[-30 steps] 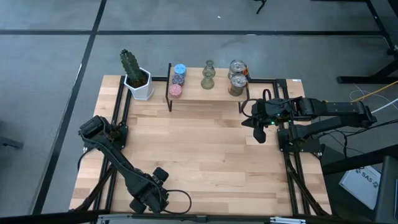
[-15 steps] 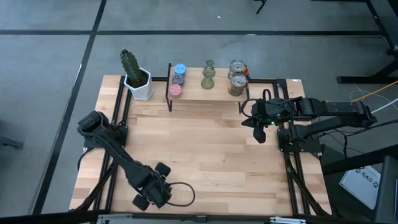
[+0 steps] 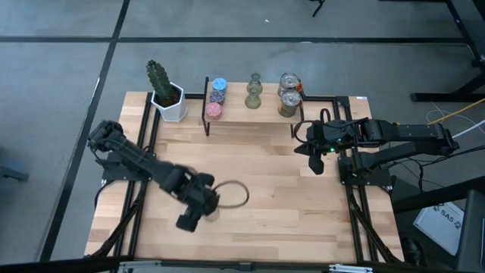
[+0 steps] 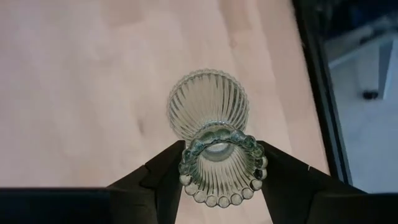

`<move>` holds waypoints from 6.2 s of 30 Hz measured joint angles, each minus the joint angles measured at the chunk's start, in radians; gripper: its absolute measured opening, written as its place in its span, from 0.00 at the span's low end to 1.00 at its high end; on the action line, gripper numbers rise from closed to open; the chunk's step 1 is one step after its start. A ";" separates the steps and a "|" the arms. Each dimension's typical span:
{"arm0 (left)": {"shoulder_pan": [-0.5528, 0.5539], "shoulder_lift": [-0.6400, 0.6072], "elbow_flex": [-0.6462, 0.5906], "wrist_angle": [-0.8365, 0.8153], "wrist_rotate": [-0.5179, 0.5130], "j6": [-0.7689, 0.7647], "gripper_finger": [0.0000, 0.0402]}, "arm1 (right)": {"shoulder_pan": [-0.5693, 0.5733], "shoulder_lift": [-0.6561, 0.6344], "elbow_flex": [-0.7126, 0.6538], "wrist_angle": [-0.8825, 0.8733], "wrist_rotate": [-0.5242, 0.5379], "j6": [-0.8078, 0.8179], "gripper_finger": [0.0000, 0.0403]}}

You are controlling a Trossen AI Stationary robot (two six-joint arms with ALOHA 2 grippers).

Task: Pick & Place candle stick holders
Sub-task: Put the green glass candle holder aligned with the other green glass candle holders on the shelf

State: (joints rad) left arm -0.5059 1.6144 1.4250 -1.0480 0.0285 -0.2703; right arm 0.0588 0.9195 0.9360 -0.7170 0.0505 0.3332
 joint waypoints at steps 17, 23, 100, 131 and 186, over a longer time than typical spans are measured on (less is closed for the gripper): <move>0.301 -0.023 0.042 -0.045 0.065 0.129 0.45 | 0.000 0.000 0.000 0.000 0.000 0.000 0.02; 0.387 -0.018 0.117 -0.089 0.052 0.209 0.45 | 0.000 0.000 0.000 0.001 0.000 0.000 0.02; 0.941 0.095 0.274 0.087 -0.061 0.232 0.45 | 0.000 0.000 0.000 0.093 0.098 0.056 0.02; 0.941 0.095 0.273 0.111 -0.111 0.246 0.52 | 0.000 0.000 0.000 0.093 0.095 0.056 0.02; 0.871 0.081 0.488 -0.299 -0.061 0.296 0.25 | 0.000 0.000 0.000 0.085 0.095 0.056 0.02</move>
State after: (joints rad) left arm 0.3653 1.6958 1.9129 -1.3471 -0.0324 0.0253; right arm 0.0589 0.9195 0.9363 -0.6322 0.1459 0.3889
